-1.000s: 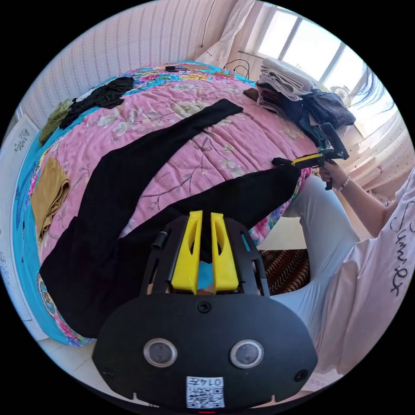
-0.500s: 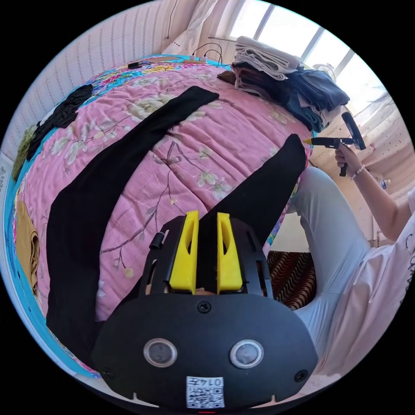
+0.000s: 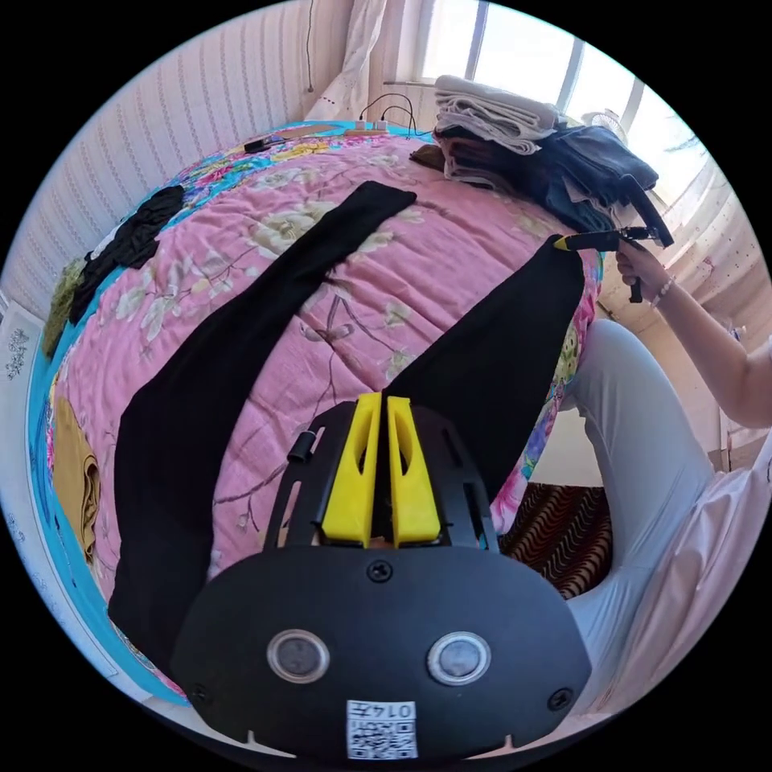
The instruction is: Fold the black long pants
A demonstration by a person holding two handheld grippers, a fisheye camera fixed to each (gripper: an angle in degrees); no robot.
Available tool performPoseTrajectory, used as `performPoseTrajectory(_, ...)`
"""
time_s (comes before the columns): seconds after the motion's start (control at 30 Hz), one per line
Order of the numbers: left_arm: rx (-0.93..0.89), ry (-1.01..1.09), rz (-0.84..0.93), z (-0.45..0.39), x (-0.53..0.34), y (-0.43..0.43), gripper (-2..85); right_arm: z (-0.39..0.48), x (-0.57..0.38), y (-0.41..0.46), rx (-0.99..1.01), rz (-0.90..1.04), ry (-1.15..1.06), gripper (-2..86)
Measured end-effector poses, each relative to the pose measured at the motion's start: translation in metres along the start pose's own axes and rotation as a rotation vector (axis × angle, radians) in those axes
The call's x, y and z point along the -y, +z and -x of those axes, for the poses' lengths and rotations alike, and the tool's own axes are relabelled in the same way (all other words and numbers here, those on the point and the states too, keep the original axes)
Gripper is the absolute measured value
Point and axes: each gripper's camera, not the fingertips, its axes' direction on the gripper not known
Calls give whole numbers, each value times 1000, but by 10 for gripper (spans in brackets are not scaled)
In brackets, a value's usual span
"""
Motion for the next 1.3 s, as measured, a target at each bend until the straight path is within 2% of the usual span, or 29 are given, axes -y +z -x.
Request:
performPoseTrajectory(0.03,-29,5,72,1,4,21,4,-3,7,10,7,13,9,23)
performPoseTrajectory(0.13,-62,16,54,5,10,19,30,-9,18,28,-2,94,45,49)
performPoseTrajectory(0.2,-90,-4,-17,17,13,-4,41,-9,22,17,-9,59,75,69)
performPoseTrajectory(0.27,-118,-11,-77,29,18,-23,41,-1,30,-1,-45,-64,61,69)
performPoseTrajectory(0.33,-109,-26,-119,42,29,-36,39,9,44,-3,9,-141,22,70)
performPoseTrajectory(0.43,-57,-16,-152,63,66,-42,37,24,83,25,132,-135,-28,80)
performPoseTrajectory(0.6,-105,4,-215,74,130,-35,39,37,144,76,169,-152,16,99)
performPoseTrajectory(0.73,-94,71,-209,64,178,-24,40,30,174,100,276,-141,47,22)
performPoseTrajectory(0.87,-93,176,-207,39,231,-15,40,17,154,78,313,-137,-24,8)
performPoseTrajectory(1.03,-126,261,-144,0,303,28,48,-7,124,69,384,-170,9,8)
performPoseTrajectory(1.17,-63,330,-47,-32,346,70,64,-11,121,86,446,-161,16,17)
performPoseTrajectory(1.3,-56,299,72,-39,377,117,57,-5,132,93,486,-163,-12,43)
